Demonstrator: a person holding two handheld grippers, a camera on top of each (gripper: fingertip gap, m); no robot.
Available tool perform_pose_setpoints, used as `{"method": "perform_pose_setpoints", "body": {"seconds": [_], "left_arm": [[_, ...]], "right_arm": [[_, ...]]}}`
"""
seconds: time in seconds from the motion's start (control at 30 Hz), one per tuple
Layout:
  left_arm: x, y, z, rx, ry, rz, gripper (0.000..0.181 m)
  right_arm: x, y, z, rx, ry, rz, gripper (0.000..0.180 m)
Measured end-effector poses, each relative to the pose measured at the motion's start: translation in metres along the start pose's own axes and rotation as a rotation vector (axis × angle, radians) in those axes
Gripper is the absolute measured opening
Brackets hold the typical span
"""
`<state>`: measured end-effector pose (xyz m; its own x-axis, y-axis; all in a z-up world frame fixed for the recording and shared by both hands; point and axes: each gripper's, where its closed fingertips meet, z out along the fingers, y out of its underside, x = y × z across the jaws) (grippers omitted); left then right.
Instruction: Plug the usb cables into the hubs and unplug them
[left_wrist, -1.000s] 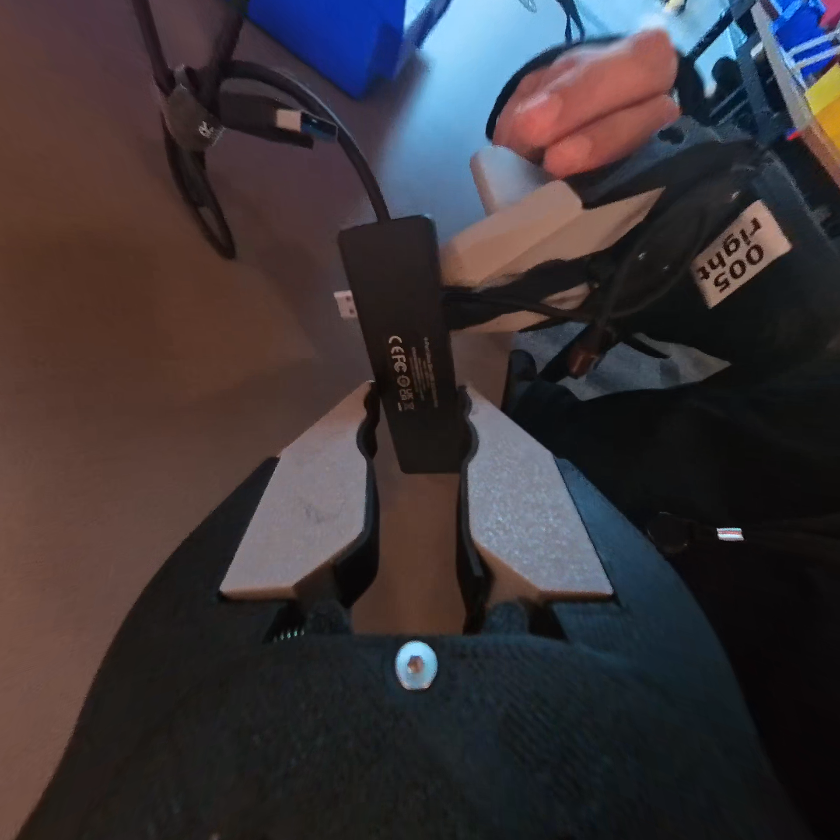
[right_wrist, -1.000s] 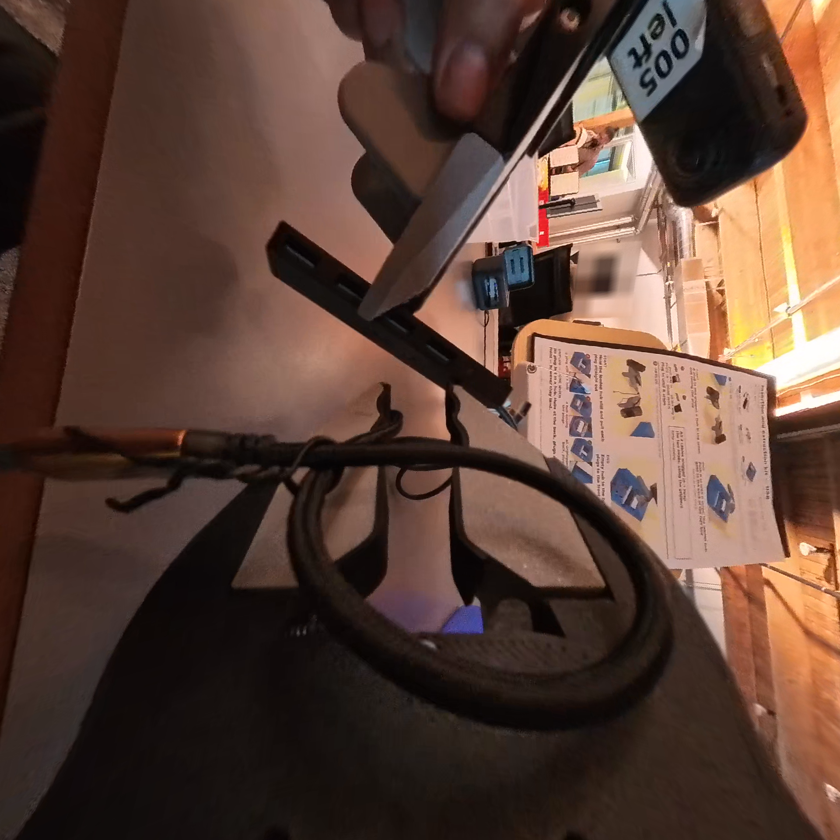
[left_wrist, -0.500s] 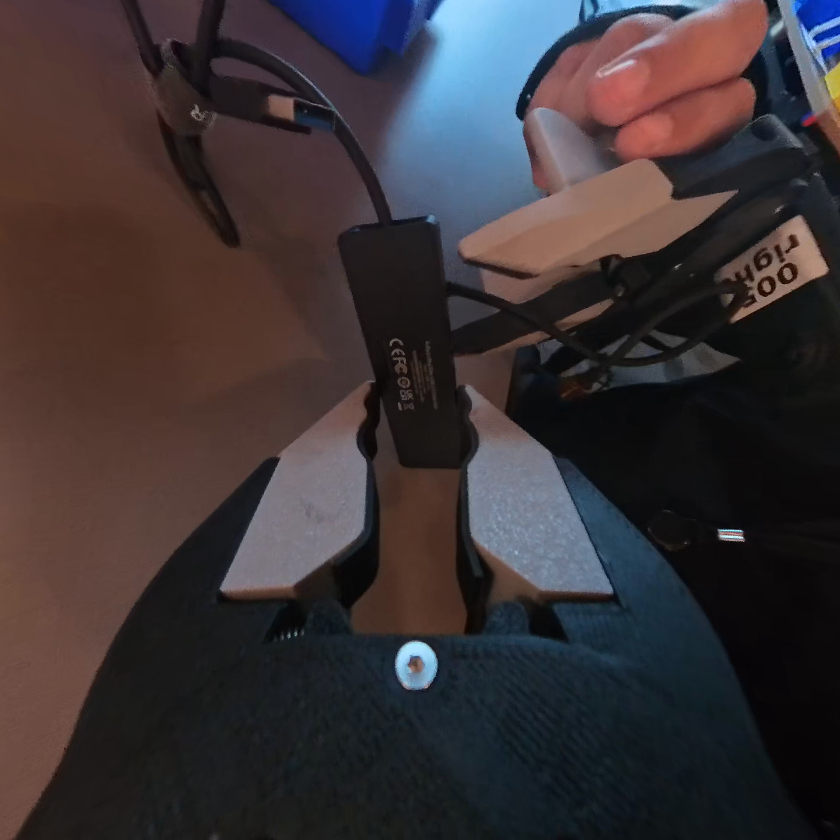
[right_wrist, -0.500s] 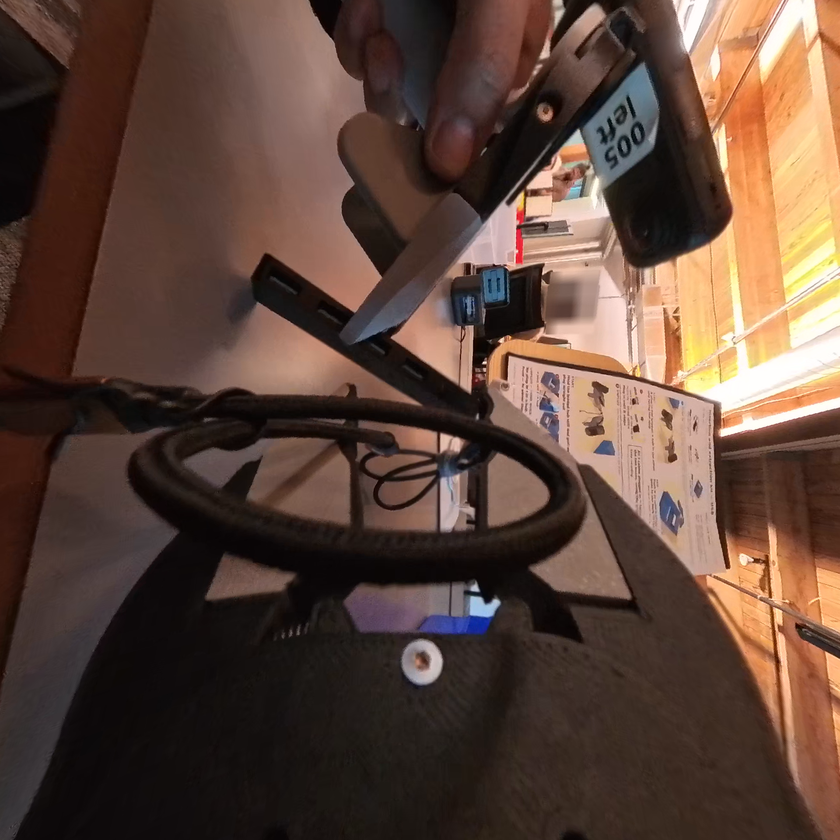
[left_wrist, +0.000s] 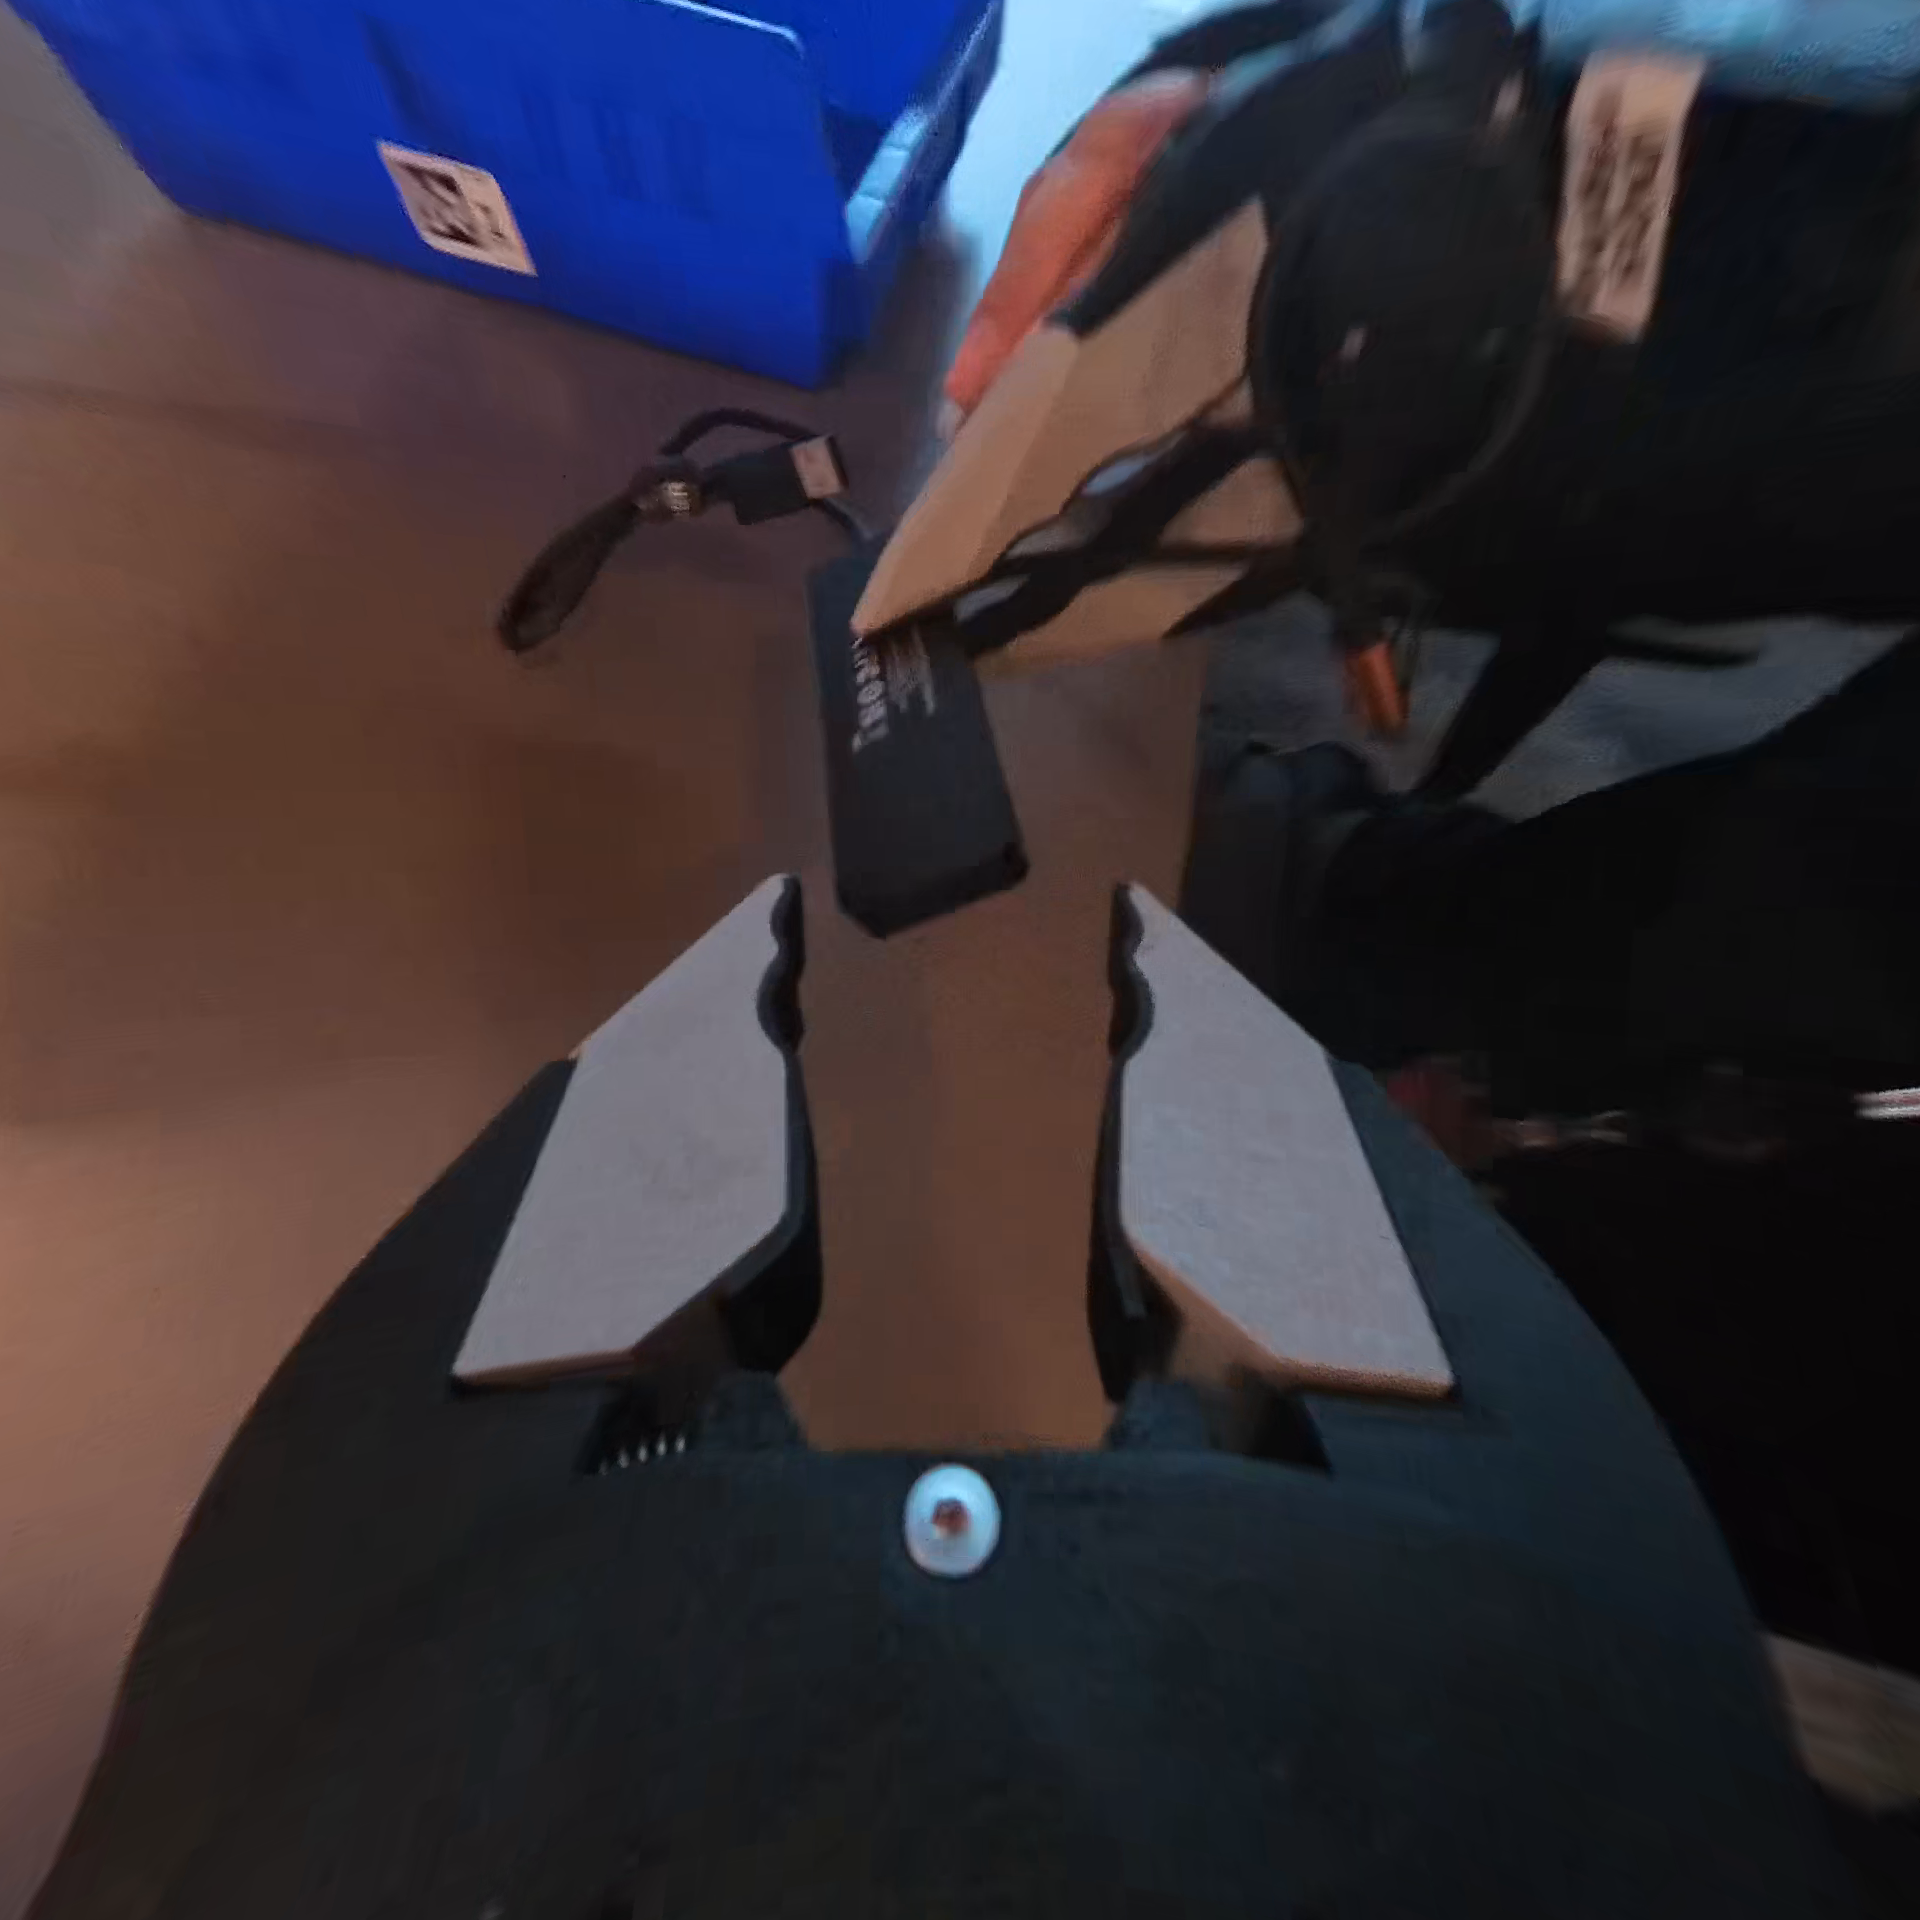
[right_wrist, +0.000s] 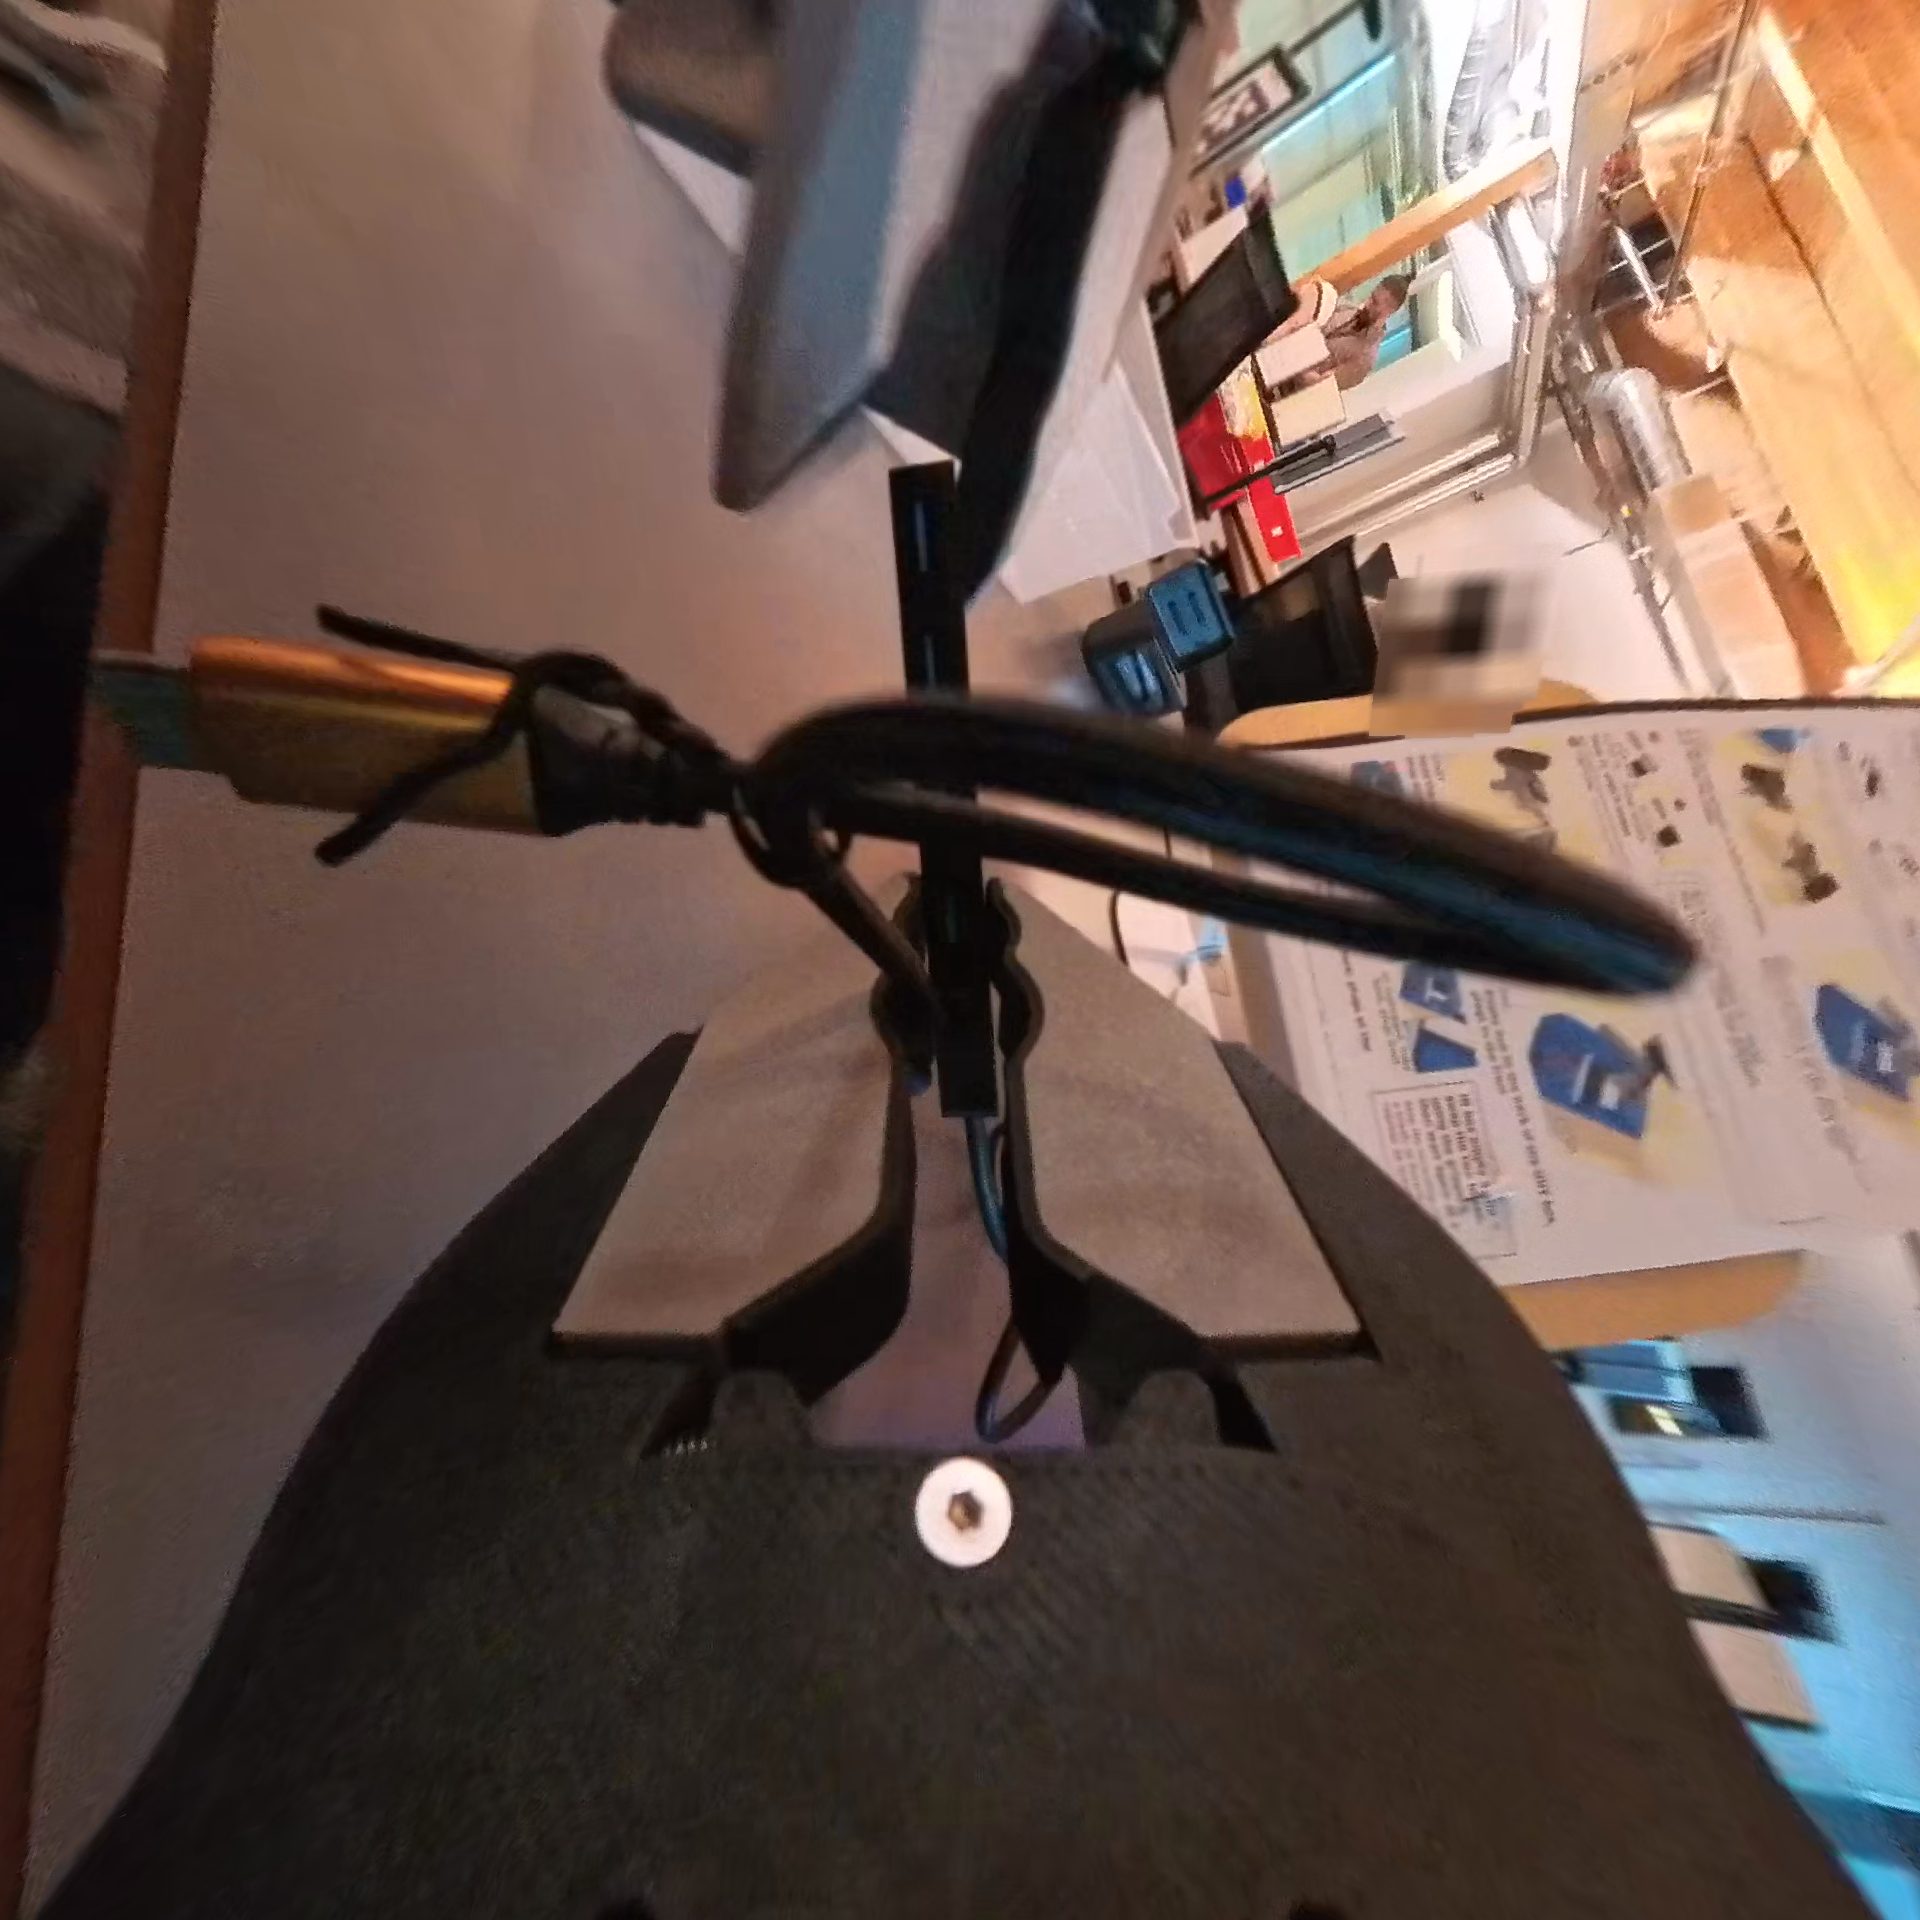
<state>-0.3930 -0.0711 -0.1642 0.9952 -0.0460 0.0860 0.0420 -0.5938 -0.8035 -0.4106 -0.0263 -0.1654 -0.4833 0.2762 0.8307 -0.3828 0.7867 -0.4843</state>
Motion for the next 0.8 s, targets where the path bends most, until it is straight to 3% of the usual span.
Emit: {"method": "perform_pose_setpoints", "body": {"seconds": [0.03, 0.13, 0.3, 0.37, 0.53, 0.8], "left_arm": [[-0.006, 0.000, -0.003, -0.013, -0.082, 0.070, 0.060], [-0.012, -0.011, -0.004, -0.002, -0.247, 0.263, 0.044], [0.005, -0.040, 0.012, 0.166, -0.315, 0.553, 0.016], [0.011, -0.047, 0.015, 0.211, -0.364, 0.663, 0.013], [0.027, -0.056, 0.020, 0.257, -0.344, 0.702, 0.013], [0.009, -0.048, 0.016, 0.146, -0.465, 0.754, 0.008]], "right_arm": [[0.003, 0.000, -0.002, 0.021, -0.011, 0.039, 0.007], [0.008, -0.004, -0.010, 0.097, -0.038, 0.118, 0.007], [0.010, -0.014, -0.022, 0.238, -0.083, 0.170, 0.007], [0.008, -0.018, -0.027, 0.282, -0.121, 0.188, 0.007], [0.004, -0.026, -0.035, 0.362, -0.196, 0.251, 0.009], [0.018, -0.004, -0.031, 0.274, -0.217, 0.436, 0.011]]}}
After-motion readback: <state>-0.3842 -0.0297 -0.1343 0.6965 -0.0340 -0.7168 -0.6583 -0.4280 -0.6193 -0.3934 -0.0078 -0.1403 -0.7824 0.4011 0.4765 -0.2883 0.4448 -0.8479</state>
